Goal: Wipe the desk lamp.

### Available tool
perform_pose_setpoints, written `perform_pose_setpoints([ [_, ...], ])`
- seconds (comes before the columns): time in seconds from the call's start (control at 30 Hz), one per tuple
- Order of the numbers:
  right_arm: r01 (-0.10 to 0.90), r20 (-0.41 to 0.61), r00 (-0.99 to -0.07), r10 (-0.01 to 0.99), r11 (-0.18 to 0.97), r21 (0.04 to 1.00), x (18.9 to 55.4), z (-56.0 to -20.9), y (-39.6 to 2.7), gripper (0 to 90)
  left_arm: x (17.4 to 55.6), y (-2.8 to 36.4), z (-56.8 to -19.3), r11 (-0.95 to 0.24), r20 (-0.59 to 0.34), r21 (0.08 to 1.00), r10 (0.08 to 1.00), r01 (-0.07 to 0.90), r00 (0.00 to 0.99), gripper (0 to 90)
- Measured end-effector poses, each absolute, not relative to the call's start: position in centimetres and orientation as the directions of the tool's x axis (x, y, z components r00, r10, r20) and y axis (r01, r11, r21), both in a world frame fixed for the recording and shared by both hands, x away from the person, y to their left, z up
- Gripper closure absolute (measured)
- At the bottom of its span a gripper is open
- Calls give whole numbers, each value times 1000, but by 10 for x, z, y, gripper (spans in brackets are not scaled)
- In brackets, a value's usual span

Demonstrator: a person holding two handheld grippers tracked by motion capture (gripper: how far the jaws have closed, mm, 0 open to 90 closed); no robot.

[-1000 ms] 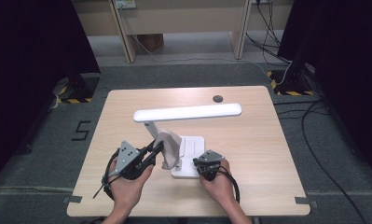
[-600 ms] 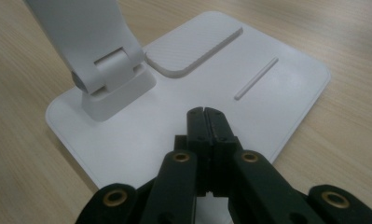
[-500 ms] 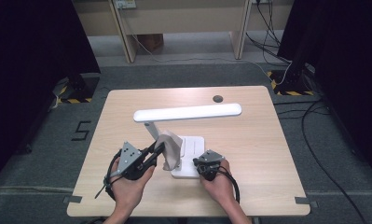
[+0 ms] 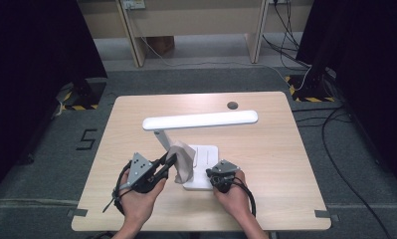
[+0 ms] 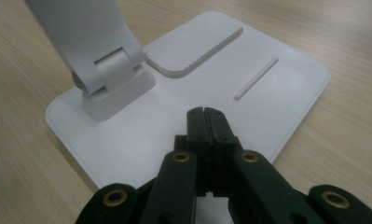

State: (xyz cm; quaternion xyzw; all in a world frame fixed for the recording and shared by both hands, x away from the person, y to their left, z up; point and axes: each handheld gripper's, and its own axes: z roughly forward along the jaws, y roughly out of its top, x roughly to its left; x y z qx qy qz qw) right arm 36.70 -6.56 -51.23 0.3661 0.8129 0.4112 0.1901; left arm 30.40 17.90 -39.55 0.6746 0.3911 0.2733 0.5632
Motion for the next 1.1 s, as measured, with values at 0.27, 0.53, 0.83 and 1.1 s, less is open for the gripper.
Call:
perform_pose_setpoints([
  [0.27,437,-9,-659,752,393,809,367,-513,-66,900,304,179,-399,-67,-69,972,834,224,548,789],
  [0.53,437,-9,-659,752,393,809,367,-513,-66,900,304,178,-403,-72,-69,970,834,231,548,789],
  [0.83,435,-12,-660,751,395,809,367,-513,-66,900,304,177,-407,-77,-66,969,833,233,549,789],
  [1.1,435,-12,-660,751,395,809,367,-513,-66,900,304,176,-410,-82,-63,968,834,237,548,789],
])
